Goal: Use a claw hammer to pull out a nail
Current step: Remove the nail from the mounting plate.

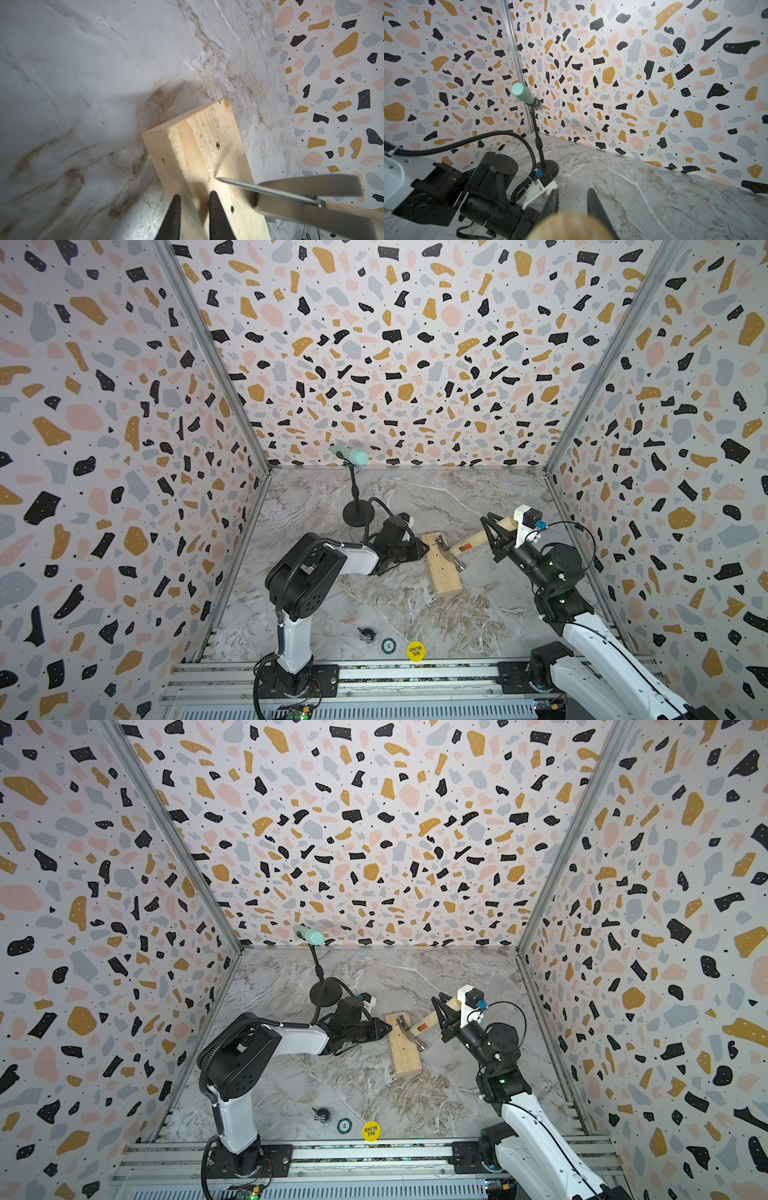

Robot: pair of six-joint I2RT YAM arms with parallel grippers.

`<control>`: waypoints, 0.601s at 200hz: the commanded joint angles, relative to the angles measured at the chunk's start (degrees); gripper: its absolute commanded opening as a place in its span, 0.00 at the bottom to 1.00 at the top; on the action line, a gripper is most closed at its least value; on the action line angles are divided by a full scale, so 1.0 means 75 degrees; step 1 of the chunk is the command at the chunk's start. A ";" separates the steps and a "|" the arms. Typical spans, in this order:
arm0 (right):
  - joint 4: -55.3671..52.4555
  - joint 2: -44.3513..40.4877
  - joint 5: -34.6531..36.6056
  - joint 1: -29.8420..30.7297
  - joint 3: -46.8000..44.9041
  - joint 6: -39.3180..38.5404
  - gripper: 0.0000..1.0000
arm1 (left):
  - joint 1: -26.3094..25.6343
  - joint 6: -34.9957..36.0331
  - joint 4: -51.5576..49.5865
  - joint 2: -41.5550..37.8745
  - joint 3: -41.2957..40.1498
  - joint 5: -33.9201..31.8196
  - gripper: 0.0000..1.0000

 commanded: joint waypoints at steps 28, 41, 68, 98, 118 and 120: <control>-0.1026 -0.0087 -0.0381 0.0032 0.0692 0.0225 0.00 | -0.0066 0.0091 -0.1281 0.0270 -0.0291 -0.0070 0.19; -0.1118 -0.0082 -0.0381 0.0029 0.0858 0.0151 0.00 | -0.0066 0.0065 -0.1236 0.0270 -0.0311 -0.0059 0.20; -0.1303 -0.0090 -0.0368 0.0032 0.1182 0.0032 0.00 | -0.0066 0.0054 -0.1211 0.0261 -0.0329 -0.0053 0.20; -0.1576 -0.0116 -0.0315 0.0032 0.1538 -0.0130 0.00 | -0.0066 0.0077 -0.1214 0.0270 -0.0305 -0.0032 0.20; -0.1657 -0.0208 -0.0273 0.0032 0.1707 -0.0182 0.00 | -0.0066 0.0074 -0.1206 0.0224 -0.0295 0.0023 0.20; -0.1674 -0.0210 -0.0265 0.0032 0.1732 -0.0183 0.00 | -0.0066 0.0071 -0.1210 0.0223 -0.0294 0.0025 0.20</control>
